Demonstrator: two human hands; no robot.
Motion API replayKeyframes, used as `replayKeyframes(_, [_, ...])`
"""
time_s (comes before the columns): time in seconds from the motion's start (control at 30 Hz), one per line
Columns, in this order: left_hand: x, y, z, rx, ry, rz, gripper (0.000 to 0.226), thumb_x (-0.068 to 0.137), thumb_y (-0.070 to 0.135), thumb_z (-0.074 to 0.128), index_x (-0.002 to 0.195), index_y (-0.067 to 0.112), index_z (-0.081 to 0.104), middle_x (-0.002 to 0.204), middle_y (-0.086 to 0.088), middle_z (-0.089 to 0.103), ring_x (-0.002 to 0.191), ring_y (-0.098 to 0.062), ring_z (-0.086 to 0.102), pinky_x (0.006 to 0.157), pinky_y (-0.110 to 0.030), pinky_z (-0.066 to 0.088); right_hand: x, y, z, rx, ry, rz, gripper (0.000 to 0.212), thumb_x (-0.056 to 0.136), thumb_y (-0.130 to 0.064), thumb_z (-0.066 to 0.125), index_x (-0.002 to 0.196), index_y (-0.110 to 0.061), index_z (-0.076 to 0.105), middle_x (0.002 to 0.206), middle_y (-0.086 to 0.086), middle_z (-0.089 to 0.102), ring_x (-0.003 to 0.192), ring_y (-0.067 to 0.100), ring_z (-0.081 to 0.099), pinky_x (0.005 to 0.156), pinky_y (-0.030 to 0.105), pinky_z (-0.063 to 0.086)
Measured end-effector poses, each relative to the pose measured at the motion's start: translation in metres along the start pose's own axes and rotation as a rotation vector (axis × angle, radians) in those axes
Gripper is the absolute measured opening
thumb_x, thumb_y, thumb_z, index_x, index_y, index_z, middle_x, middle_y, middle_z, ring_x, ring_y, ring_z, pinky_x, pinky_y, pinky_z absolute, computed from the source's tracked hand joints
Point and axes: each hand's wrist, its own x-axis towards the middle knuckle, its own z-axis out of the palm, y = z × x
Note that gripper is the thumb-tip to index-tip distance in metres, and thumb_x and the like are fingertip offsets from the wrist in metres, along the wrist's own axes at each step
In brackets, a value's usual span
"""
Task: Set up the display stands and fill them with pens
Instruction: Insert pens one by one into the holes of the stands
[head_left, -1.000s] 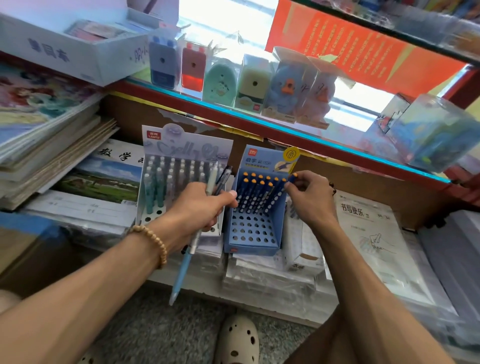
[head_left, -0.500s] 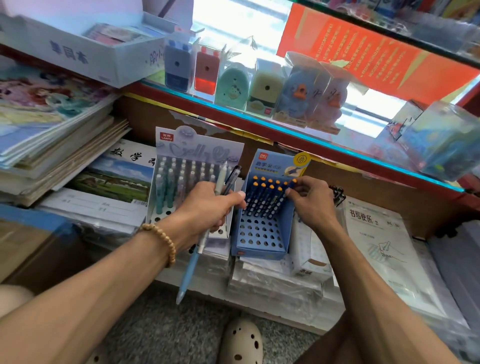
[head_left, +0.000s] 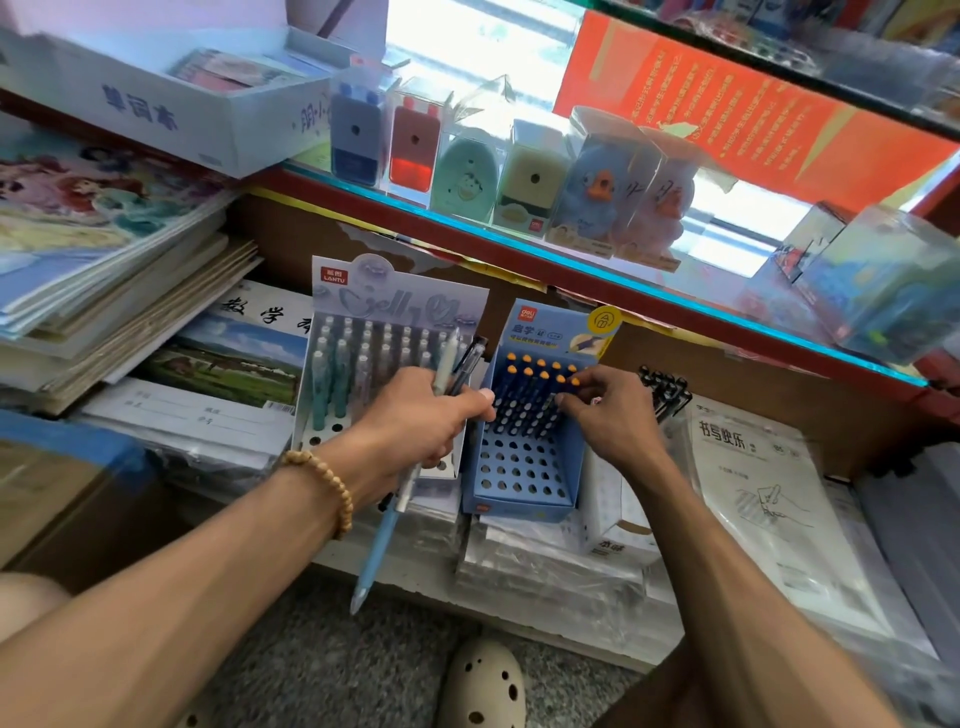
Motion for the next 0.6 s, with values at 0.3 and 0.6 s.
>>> replayKeyframes(0.3, [-0.006,0.003,-0.001,-0.019,-0.12,-0.036,0.025,0.097,0.023,0.06,0.089,0.004,0.072,0.055,0.004,0.044,0.044,-0.008,0.038,0.044,-0.018,0.031,-0.01,-0.021,-0.012,-0.045,0.181,-0.107,0.011,0.089,-0.029,0.07,0.086,-0.019,0.066,0.076,-0.009,0.063,0.07,0.003,0.058,0.066,0.023,0.043])
replayKeyframes(0.6, [-0.01,0.002,0.005,0.04,-0.192,-0.049,0.026,0.096,0.027,0.061,0.094,0.002,0.071,0.057,0.001,0.039,0.045,-0.009,0.036,0.045,-0.02,0.029,-0.04,-0.065,-0.011,0.495,-0.405,-0.107,0.019,0.085,-0.033,0.073,0.085,-0.013,0.072,0.066,-0.006,0.065,0.056,0.006,0.052,0.055,0.019,0.044])
